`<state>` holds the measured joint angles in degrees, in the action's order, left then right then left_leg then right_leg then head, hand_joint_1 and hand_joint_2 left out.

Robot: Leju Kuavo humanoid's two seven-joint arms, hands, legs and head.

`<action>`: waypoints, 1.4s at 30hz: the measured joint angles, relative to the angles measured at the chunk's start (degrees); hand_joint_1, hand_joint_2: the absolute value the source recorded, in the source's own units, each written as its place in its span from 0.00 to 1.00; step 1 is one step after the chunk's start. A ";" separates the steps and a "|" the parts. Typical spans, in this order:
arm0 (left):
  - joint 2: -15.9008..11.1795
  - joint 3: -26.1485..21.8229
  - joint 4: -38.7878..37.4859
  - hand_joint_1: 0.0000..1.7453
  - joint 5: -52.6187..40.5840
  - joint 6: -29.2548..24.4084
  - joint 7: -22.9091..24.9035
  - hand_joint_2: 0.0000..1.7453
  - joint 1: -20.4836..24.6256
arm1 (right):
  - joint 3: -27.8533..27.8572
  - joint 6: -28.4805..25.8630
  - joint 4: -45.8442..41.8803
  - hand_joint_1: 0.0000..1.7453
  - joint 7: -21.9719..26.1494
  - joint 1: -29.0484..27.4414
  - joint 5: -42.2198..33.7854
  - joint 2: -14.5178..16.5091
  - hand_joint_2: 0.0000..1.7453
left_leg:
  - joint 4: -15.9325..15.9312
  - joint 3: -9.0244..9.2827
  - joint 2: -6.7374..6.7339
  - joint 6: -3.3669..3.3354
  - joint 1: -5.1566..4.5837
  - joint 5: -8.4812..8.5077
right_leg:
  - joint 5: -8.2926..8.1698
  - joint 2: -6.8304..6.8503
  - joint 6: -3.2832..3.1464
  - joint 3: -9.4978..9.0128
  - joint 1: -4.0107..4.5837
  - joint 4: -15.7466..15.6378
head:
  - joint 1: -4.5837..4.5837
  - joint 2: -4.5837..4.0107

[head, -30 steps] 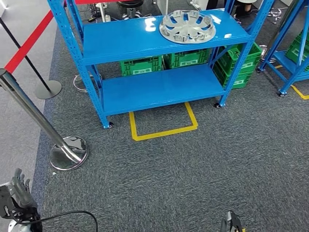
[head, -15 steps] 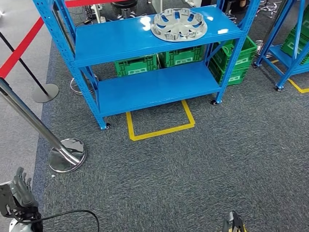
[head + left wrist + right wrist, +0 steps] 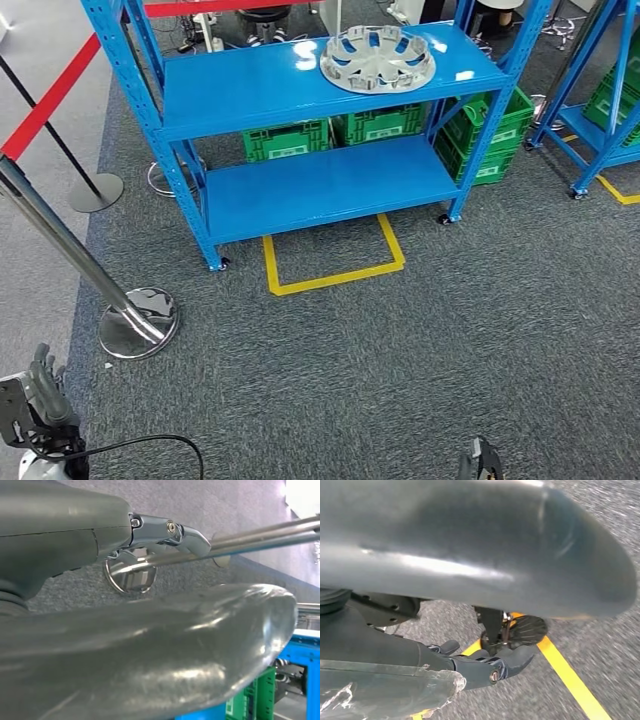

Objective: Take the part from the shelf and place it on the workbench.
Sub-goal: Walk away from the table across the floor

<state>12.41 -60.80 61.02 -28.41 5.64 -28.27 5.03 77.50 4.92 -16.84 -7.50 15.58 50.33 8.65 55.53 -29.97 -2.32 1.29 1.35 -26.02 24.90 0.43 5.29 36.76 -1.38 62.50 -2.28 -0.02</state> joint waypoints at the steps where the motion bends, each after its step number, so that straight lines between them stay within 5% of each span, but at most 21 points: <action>1: -0.02 0.01 0.00 0.00 0.00 0.02 -0.01 0.00 0.04 | -0.01 -0.02 0.01 0.00 0.00 0.05 -0.03 -0.01 0.00 | 0.18 0.15 -0.03 0.50 0.04 -0.36 | -0.45 0.09 -0.44 -1.28 0.03 -2.47 | 0.05 0.00; 4: -0.04 0.13 0.00 0.00 0.00 0.11 -0.01 0.00 0.12 | -0.02 -0.17 0.03 0.00 0.00 -0.01 -0.13 -0.08 0.00 | 0.55 0.35 -0.07 1.64 -0.01 -0.60 | -0.10 -0.16 -2.73 -2.01 0.26 -3.39 | -0.09 0.00; 6: -0.02 0.38 0.00 0.00 0.00 0.18 -0.01 0.00 0.15 | -0.07 -0.29 0.02 0.00 0.02 -0.03 -0.15 -0.15 0.00 | 2.66 -0.61 0.29 2.09 0.19 -0.46 | -0.01 -0.55 -3.60 -2.53 0.27 -3.47 | -0.24 0.00; 11: -0.02 0.68 0.00 0.00 0.02 0.20 -0.02 0.00 -0.08 | -0.30 -0.29 0.01 0.00 0.07 0.03 -0.16 -0.19 0.00 | 17.21 -11.16 1.73 2.09 0.00 -5.59 | 1.62 -1.57 -4.75 -4.39 0.66 -3.78 | -0.67 0.00; 13: -0.03 0.73 0.00 0.00 0.04 0.11 -0.12 0.00 -0.23 | -0.34 -0.29 0.01 0.00 0.07 -0.12 -0.18 -0.19 0.00 | 15.63 -12.34 1.83 1.52 -0.20 -3.95 | 2.70 -2.01 -4.74 -5.78 0.88 -3.80 | -0.67 0.00; 17: -0.19 0.68 0.01 0.00 0.15 -0.21 -0.36 0.00 -0.45 | -0.38 -0.28 0.03 0.00 0.10 -0.23 -0.23 -0.19 0.00 | 3.04 -9.61 2.12 -0.06 -1.19 5.92 | 5.08 -2.63 -3.87 -8.07 1.15 -3.76 | -0.72 0.00; 22: -0.28 0.49 0.38 0.00 0.46 -1.69 -0.53 0.00 -0.04 | -0.45 -0.25 0.03 0.00 0.20 -0.25 -0.40 -0.21 0.00 | 1.50 -7.70 2.23 -1.58 -1.31 5.32 | 7.78 -2.03 -2.18 -8.77 1.16 -2.51 | -0.47 0.00; 26: -0.22 0.39 0.46 0.00 0.52 -1.88 -0.54 0.00 -0.05 | -0.46 -0.16 0.03 0.00 0.22 -0.51 -0.45 -0.20 0.00 | 1.39 -5.71 2.21 -2.37 -1.37 3.44 | 11.87 -1.00 -1.58 0.56 1.23 11.77 | -0.24 0.00; 28: -0.17 0.32 0.46 0.00 0.52 -1.89 -0.54 0.00 -0.15 | -0.45 -0.17 0.03 0.00 0.22 -0.72 -0.45 -0.21 0.00 | 1.39 -4.56 2.34 -2.39 -1.44 2.51 | 8.69 -0.99 -1.79 2.66 1.30 11.35 | -0.23 0.00; 30: -0.12 0.26 0.46 0.00 0.52 -1.89 -0.54 0.00 -0.19 | -0.46 -0.15 0.03 0.00 0.24 -0.73 -0.45 -0.21 0.00 | 1.39 -3.20 2.41 -2.17 -1.48 1.53 | 2.58 -0.88 -2.28 0.93 1.45 3.71 | -0.21 0.00; 32: -0.11 0.21 0.48 0.00 0.53 -1.89 -0.54 0.00 -0.16 | -0.48 -0.13 0.03 0.00 0.26 -0.68 -0.45 -0.20 0.00 | 1.58 -2.38 2.44 -1.78 -1.72 0.67 | -0.85 -0.77 -2.81 -1.34 1.56 -2.58 | -0.24 0.00; 37: -0.10 0.17 0.50 0.00 0.58 -1.91 -0.54 0.00 -0.09 | -0.48 -0.12 0.02 0.00 0.30 -0.72 -0.46 -0.10 0.00 | 1.28 -2.14 2.39 -2.20 -2.03 0.40 | -1.01 -1.06 -3.05 -1.90 1.58 -3.98 | -0.34 0.00; 42: -0.10 0.05 0.50 0.00 0.98 -2.02 -0.66 0.00 -0.08 | -0.62 0.33 0.01 0.00 0.41 -0.73 -0.32 -0.10 0.00 | 0.82 -2.02 2.38 -1.47 -1.97 0.41 | -0.76 -1.03 -3.53 -1.86 1.68 -3.96 | -0.33 0.00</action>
<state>12.31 -60.75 61.53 -27.44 3.62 -28.93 4.95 76.88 5.25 -16.83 -7.09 14.85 50.01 8.55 56.34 -31.99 0.07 -0.17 -0.62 -25.61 24.14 -0.60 1.75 34.89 0.30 58.54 -2.61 -0.02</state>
